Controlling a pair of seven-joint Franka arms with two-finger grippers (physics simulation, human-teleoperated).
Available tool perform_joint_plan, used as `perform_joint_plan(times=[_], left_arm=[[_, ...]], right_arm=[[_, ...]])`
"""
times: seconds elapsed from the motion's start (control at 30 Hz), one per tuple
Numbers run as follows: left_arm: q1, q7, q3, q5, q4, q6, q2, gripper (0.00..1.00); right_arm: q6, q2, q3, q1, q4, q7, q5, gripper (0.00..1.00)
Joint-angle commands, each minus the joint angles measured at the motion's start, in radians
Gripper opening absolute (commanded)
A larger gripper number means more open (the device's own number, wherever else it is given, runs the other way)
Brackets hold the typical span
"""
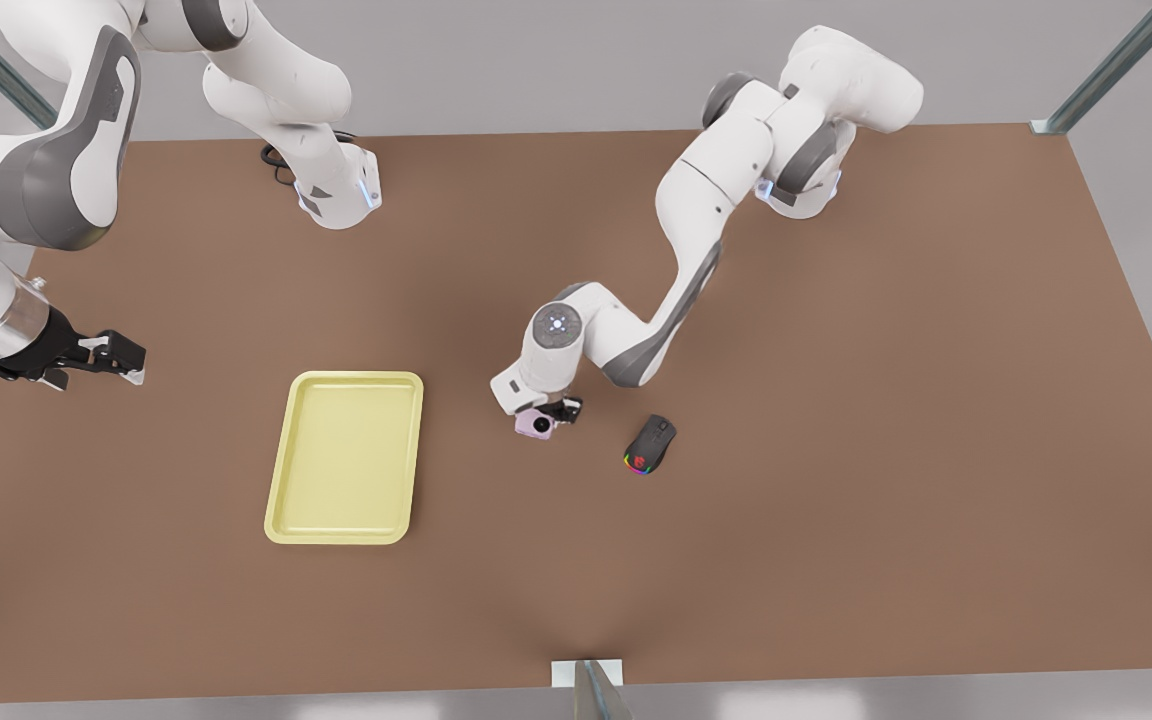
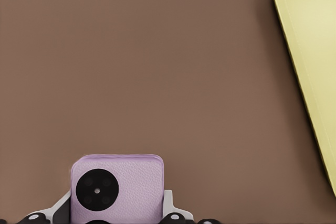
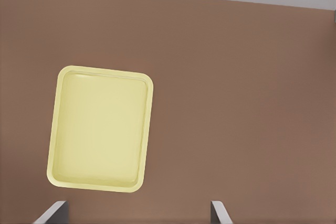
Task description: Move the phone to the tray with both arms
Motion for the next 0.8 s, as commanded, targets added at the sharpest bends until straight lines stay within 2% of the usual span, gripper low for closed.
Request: perform_joint_plan(times=[0.0, 0.17, 0.2, 0.33, 0.43, 0.5, 0.7, 0.77], left_arm=[[-0.002, -0.223, 0.004, 0.017, 0.034, 0.073, 0.042, 0.79], [-0.007, -0.228, 0.007, 0.017, 0.050, 0.134, 0.110, 0.79], [-0.007, -0.231, 0.006, 0.017, 0.050, 0.136, 0.110, 1.00], [-0.019, -0.260, 0.006, 0.017, 0.050, 0.122, 0.102, 1.00], [0.024, -0.217, 0.015, 0.011, 0.047, -0.184, -0.036, 1.00], [0.101, -0.154, 0.029, 0.008, 0.036, -0.310, -0.108, 1.00], [0.466, 0.251, 0.030, -0.023, 0.036, -0.608, -0.285, 1.00], [0.521, 0.343, 0.030, -0.015, 0.034, -0.663, -0.351, 1.00]], right_arm=[[-0.001, -0.001, -0.001, 0.000, 0.000, 0.000, 0.001, 1.00], [-0.001, -0.001, 0.001, 0.000, 0.000, 0.000, 0.001, 1.00], [0.000, -0.001, 0.001, 0.000, 0.000, 0.000, 0.001, 1.00], [-0.001, -0.001, 0.001, 0.000, 0.000, 0.000, 0.001, 1.00], [-0.001, -0.001, 0.001, 0.000, 0.001, 0.000, 0.001, 1.00], [-0.001, -0.001, 0.001, 0.000, 0.001, 0.000, 0.001, 1.00], [-0.001, -0.001, 0.001, 0.006, 0.000, 0.000, 0.002, 1.00], [-0.010, -0.001, 0.010, 0.020, -0.010, 0.000, 0.010, 1.00]])
